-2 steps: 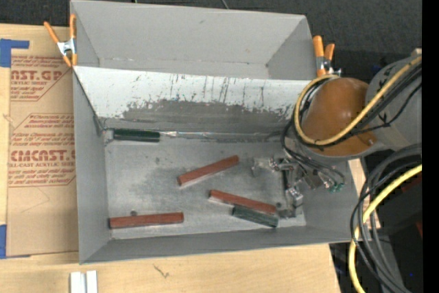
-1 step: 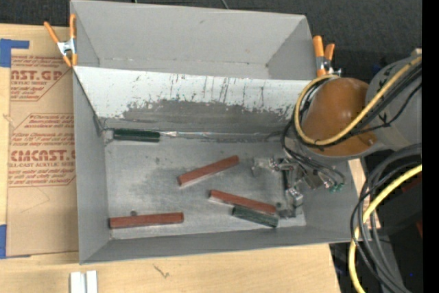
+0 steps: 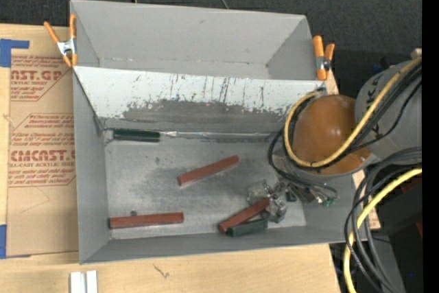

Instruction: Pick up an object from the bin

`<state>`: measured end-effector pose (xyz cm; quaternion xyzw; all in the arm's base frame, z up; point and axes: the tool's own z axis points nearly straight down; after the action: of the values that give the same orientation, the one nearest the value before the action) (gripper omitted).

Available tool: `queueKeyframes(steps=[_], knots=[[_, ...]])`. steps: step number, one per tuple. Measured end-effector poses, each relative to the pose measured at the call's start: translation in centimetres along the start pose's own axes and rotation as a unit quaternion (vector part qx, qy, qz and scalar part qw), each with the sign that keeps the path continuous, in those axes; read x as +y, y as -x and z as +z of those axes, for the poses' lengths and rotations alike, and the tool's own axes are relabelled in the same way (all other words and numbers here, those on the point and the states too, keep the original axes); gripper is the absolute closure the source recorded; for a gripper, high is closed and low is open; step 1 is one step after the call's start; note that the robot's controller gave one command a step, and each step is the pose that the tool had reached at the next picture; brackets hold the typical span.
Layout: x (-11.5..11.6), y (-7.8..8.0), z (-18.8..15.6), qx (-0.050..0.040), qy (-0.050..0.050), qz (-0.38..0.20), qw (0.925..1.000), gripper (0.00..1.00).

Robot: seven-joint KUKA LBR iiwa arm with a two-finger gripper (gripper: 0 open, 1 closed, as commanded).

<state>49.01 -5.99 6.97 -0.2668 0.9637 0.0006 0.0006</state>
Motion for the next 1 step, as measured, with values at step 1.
queueKeyframes(steps=[1], knots=[[-0.01,0.00,0.00,0.0000,0.000,0.000,1.0000,1.00]])
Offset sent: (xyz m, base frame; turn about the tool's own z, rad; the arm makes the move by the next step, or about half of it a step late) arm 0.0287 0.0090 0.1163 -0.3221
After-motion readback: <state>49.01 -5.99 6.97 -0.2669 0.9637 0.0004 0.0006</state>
